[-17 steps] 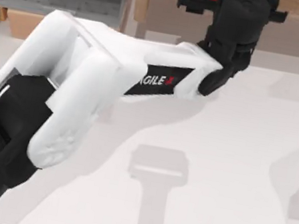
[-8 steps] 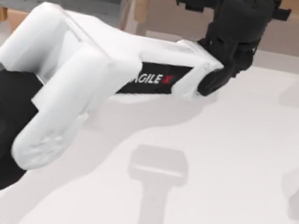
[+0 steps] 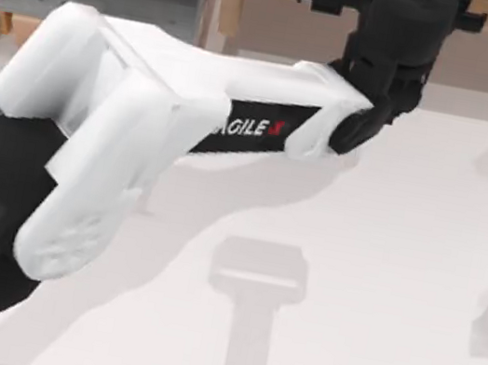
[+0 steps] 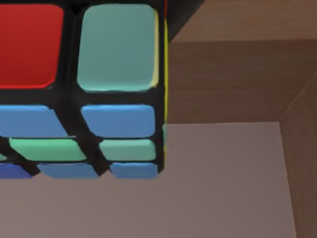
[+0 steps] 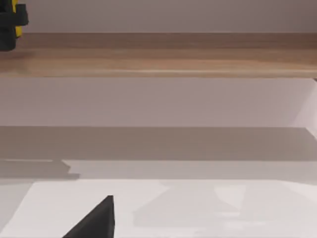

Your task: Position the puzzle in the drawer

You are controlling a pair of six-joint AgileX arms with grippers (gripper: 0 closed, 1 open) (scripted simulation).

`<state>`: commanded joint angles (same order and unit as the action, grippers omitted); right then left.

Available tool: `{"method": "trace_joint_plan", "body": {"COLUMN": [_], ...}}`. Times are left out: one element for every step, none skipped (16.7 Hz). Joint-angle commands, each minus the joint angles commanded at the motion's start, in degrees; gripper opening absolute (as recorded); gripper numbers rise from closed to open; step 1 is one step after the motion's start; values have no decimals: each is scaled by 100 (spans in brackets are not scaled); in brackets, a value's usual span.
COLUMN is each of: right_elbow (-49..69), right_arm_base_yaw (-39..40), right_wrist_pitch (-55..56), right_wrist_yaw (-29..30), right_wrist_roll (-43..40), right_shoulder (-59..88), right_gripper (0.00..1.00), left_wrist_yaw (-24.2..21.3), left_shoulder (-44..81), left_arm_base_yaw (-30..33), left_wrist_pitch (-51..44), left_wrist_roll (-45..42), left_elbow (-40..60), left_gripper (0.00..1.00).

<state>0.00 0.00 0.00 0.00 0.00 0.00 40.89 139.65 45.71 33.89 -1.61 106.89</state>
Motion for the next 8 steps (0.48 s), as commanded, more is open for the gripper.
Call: {"method": "trace_joint_plan", "body": {"right_elbow": [0,0,0,0,0,0,0,0], "right_arm_base_yaw": [0,0,0,0,0,0,0,0], "right_wrist_pitch": [0,0,0,0,0,0,0,0], "right_wrist_yaw": [0,0,0,0,0,0,0,0], "right_wrist_roll": [0,0,0,0,0,0,0,0], "right_shoulder": [0,0,0,0,0,0,0,0], "right_gripper": [100,100,100,100,100,100,100,100], "left_wrist_yaw": [-78,-187,-305,-440,-588,-744,-911,-1080], "left_shoulder": [-55,-121,-189,-257,-322,-384,-436,-484], "left_arm_base_yaw": [65,153,245,347,450,553,646,733], "left_wrist_pitch": [-102,-259,-435,-652,-908,-1187,-1522,-1875], "left_wrist_roll": [-46,-113,-187,-274,-371,-474,-587,-703], "left_elbow": [60,135,212,296,383,470,560,650], "left_gripper": [0,0,0,0,0,0,0,0]}}
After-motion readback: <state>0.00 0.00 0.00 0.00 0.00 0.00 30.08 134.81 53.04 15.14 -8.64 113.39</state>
